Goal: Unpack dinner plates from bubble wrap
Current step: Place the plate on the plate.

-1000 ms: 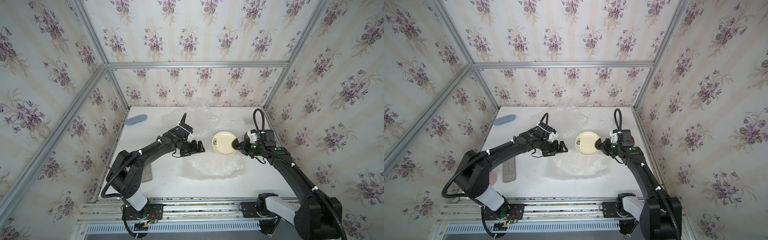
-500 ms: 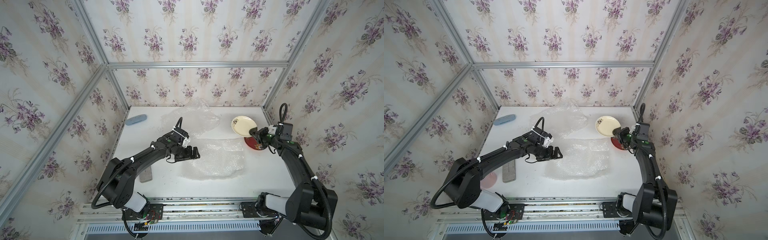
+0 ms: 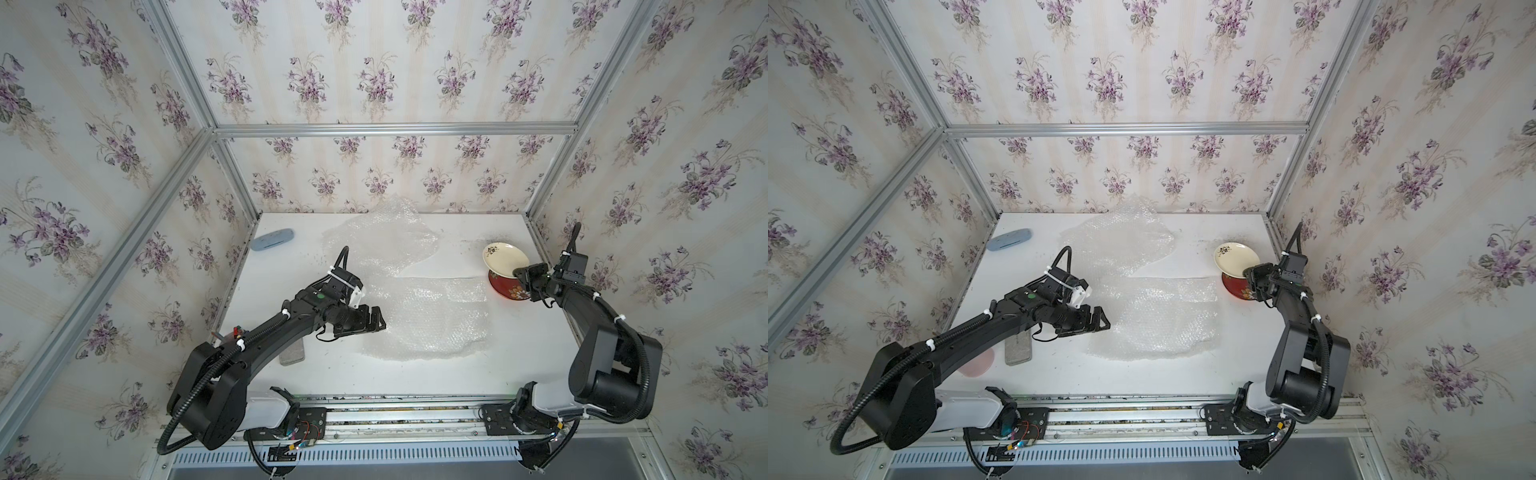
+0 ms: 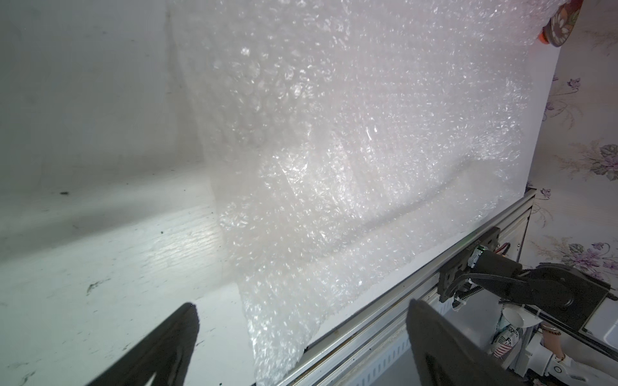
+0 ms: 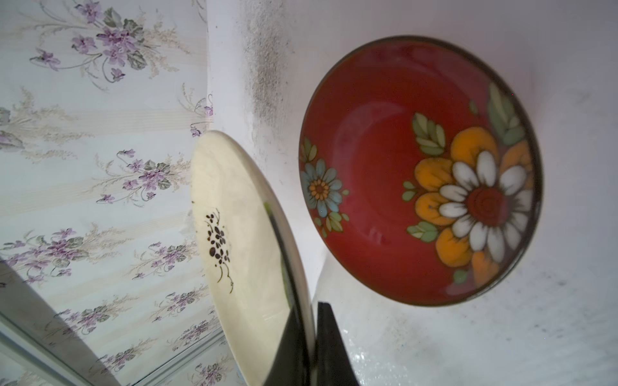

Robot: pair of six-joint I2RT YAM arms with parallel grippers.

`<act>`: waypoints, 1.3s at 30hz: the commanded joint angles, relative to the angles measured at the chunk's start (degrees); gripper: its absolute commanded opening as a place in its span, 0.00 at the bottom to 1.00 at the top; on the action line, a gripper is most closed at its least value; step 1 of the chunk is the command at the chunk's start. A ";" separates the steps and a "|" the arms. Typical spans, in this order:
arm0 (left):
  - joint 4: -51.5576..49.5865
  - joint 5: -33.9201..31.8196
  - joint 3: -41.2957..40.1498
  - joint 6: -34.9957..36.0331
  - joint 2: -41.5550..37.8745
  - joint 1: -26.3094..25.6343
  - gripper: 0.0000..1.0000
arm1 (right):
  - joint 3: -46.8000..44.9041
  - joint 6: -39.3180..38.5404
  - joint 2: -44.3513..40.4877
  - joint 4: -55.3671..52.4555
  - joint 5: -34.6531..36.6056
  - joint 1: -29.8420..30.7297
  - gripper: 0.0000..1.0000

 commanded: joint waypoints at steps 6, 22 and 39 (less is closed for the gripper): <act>-2.85 -0.87 -2.74 -1.70 -4.45 0.29 0.99 | -2.26 -0.86 5.31 4.80 2.26 -2.35 0.00; -5.96 -1.25 -2.14 -1.61 -5.84 0.29 0.99 | -5.94 -1.91 5.05 6.93 0.02 -3.72 0.24; -9.81 8.26 -3.83 -2.00 -0.53 5.58 0.99 | -9.96 -16.36 -20.25 -30.51 2.14 13.25 0.70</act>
